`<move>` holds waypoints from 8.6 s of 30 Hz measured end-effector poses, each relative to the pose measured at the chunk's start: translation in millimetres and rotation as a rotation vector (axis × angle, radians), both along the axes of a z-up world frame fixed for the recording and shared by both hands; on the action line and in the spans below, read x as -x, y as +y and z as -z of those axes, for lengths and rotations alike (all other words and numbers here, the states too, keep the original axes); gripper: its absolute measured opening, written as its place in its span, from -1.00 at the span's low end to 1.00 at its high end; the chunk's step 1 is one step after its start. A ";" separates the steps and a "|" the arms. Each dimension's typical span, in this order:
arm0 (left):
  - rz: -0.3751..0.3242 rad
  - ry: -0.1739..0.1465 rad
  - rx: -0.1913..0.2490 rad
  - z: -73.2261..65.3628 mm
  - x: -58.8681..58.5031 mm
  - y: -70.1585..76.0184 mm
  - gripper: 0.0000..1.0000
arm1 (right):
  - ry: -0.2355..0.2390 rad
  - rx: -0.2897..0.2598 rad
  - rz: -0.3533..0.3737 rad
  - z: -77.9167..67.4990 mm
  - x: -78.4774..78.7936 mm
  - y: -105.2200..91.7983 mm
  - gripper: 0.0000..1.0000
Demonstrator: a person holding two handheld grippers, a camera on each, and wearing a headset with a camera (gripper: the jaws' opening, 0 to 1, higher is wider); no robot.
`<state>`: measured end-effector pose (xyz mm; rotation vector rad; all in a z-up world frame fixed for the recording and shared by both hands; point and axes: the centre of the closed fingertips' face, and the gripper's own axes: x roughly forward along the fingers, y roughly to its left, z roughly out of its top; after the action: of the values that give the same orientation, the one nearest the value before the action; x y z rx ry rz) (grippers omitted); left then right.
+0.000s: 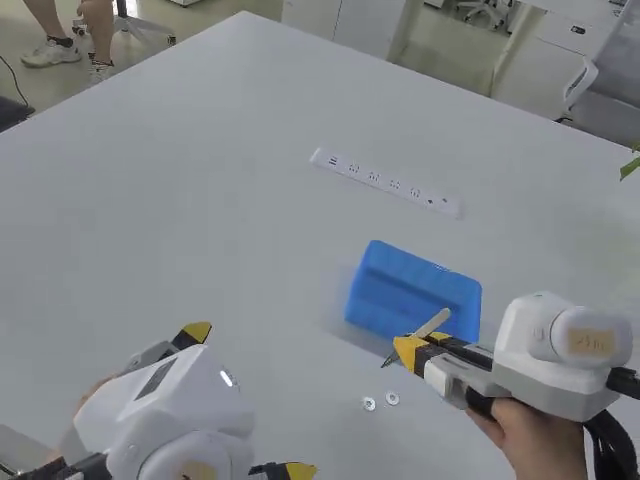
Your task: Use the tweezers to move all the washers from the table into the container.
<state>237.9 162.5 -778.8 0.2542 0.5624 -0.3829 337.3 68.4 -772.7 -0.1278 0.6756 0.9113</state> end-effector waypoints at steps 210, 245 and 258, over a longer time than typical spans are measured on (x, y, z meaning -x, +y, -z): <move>0.010 0.061 -0.025 13.1 3.5 0.6 0.99 | -0.051 0.178 0.053 45.7 -95.4 -22.5 -0.95; 0.017 0.037 -0.038 8.3 3.0 -0.8 0.99 | -0.118 0.012 0.100 -23.3 -67.7 -26.2 -0.94; 0.017 0.036 -0.035 8.2 3.0 -0.3 0.99 | -0.085 0.022 0.071 -12.7 -27.5 -24.7 -0.94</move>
<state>235.0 162.2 -787.0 0.2862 0.6031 -0.3954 364.7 43.7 -760.0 -0.1606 0.6080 0.8260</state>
